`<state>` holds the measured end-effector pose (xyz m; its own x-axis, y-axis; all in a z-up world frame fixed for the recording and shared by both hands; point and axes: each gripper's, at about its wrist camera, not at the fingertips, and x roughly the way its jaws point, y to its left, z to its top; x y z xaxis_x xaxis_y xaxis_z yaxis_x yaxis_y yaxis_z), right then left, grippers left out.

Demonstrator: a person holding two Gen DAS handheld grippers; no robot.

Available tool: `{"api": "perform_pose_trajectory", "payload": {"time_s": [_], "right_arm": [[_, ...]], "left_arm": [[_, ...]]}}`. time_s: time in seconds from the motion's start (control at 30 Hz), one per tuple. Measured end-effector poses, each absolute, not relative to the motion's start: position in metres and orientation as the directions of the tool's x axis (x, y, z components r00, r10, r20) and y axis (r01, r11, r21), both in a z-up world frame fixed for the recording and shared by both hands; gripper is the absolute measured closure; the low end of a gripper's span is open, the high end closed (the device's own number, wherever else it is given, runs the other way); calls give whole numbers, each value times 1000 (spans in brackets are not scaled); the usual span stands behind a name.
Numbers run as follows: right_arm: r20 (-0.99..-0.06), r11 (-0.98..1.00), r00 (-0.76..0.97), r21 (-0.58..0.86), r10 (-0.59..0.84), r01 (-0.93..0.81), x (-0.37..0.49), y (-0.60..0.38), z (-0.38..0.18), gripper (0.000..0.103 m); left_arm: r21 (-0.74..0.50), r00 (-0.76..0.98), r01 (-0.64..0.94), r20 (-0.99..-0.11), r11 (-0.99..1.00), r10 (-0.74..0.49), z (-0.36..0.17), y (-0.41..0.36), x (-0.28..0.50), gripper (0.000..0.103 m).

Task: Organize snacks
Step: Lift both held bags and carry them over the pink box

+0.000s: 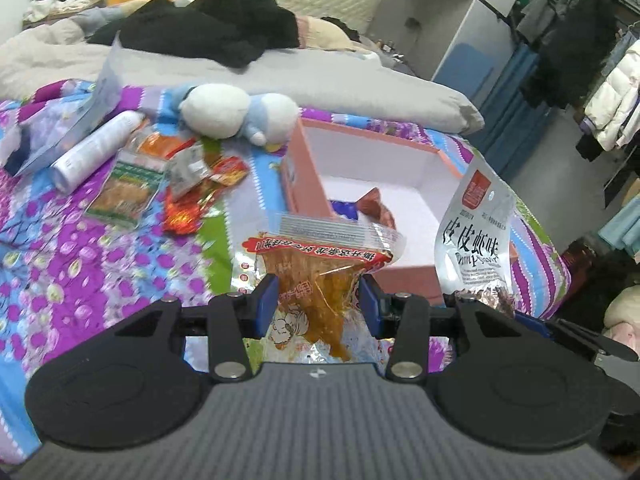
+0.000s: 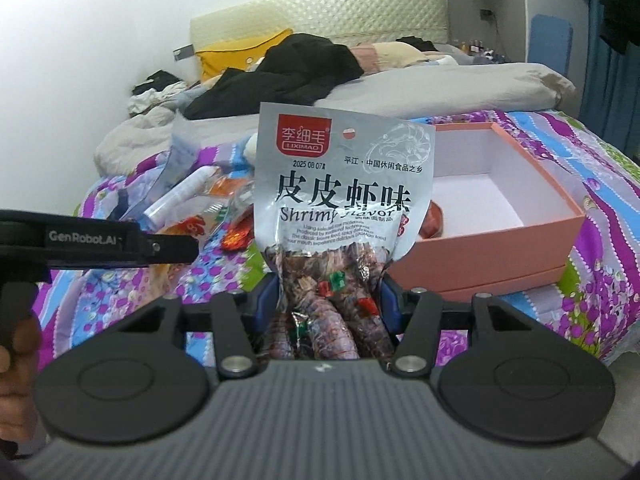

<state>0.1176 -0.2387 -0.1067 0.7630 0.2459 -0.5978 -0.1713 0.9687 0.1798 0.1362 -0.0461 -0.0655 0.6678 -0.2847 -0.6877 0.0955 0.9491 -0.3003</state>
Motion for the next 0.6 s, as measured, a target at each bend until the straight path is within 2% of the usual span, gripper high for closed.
{"api": "perform_pose_trajectory", "payload": {"time_s": [0.3,0.6], "right_arm": [[-590,977,781,173,206,-127,174,-267,-97,48],[-617,981,767,173,174,-83,240,-288,-111,48]], "left_arm": [[-316,645,142,-689,938,-330,-62,-80,208,53],[-331,595,167,-717,929,-362,-78,-109,295,53]]}}
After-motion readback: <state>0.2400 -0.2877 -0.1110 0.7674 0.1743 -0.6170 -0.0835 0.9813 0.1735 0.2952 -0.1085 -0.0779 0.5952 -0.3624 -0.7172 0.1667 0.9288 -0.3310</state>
